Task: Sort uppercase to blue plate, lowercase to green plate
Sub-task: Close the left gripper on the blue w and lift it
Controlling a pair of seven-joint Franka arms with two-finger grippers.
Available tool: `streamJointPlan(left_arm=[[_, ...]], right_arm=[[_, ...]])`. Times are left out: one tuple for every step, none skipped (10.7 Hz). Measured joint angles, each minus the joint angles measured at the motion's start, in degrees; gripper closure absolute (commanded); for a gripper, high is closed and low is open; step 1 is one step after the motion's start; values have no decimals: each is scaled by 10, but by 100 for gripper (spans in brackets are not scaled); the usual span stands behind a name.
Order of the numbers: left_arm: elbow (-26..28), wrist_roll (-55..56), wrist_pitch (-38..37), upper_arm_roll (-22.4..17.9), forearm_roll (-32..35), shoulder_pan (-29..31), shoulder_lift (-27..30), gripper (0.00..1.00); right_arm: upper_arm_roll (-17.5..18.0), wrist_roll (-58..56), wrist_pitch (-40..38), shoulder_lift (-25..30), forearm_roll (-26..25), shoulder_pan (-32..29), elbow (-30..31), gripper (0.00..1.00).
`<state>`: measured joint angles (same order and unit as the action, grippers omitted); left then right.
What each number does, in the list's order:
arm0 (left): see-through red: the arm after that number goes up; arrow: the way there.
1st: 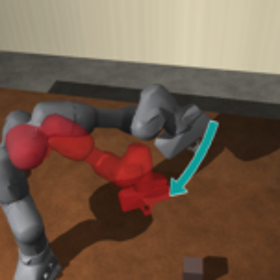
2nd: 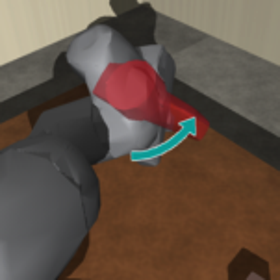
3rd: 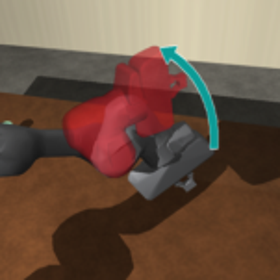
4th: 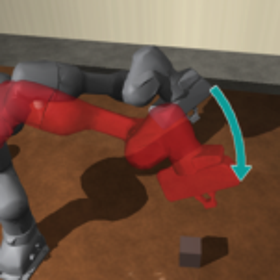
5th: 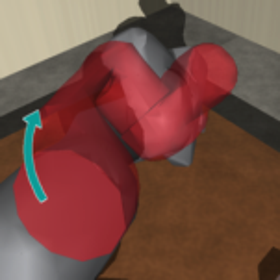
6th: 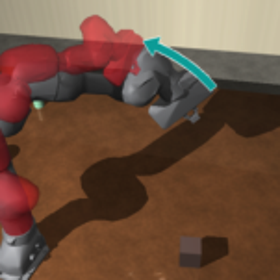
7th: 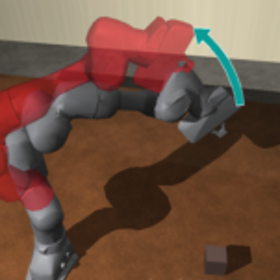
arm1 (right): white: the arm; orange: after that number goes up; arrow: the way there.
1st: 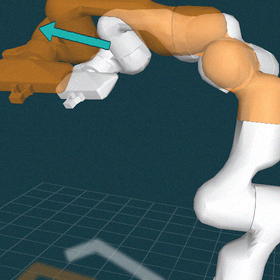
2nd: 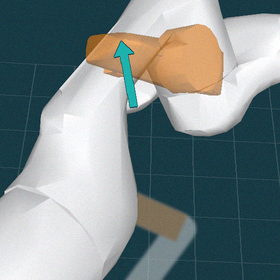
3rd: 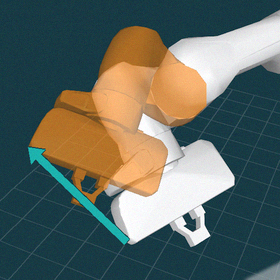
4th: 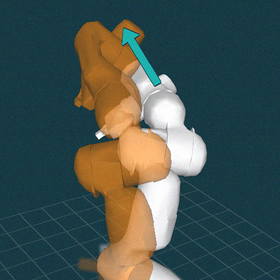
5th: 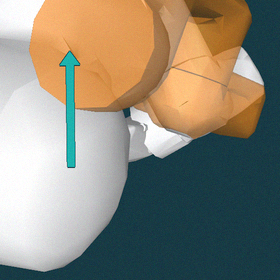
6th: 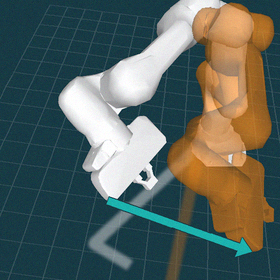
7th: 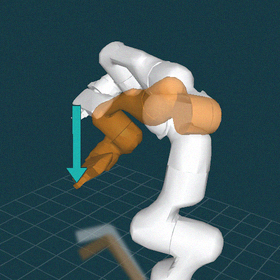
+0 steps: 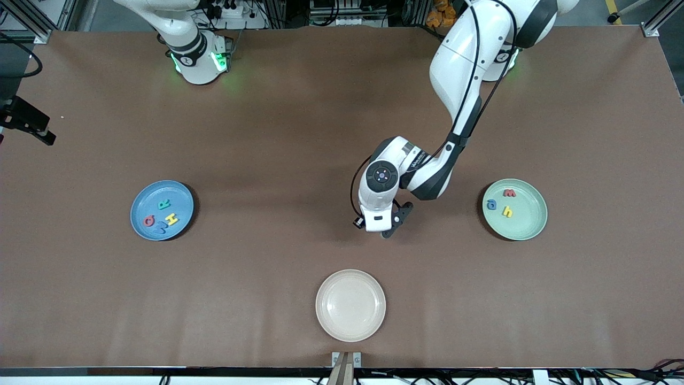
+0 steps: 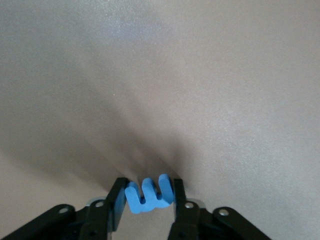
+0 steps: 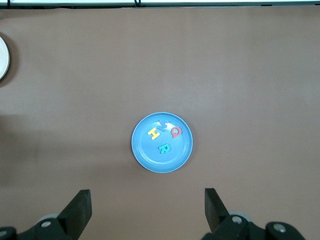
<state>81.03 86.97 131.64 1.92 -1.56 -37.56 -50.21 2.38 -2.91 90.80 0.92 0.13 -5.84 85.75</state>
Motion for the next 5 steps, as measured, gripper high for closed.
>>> streamJointPlan(left_arm=[[0, 0, 0, 0, 0, 0, 0, 66], [0, 0, 0, 0, 0, 0, 0, 71], [0, 0, 0, 0, 0, 0, 0, 72], [0, 0, 0, 0, 0, 0, 0, 73], [0, -3, 0, 0, 0, 1, 0, 76]], right_arm=[[0, 0, 0, -1, 0, 0, 0, 0], [0, 0, 0, -1, 0, 0, 0, 0], [0, 0, 0, -1, 0, -1, 0, 0], [0, 0, 0, -1, 0, -2, 0, 0], [0, 0, 0, -1, 0, -2, 0, 0]])
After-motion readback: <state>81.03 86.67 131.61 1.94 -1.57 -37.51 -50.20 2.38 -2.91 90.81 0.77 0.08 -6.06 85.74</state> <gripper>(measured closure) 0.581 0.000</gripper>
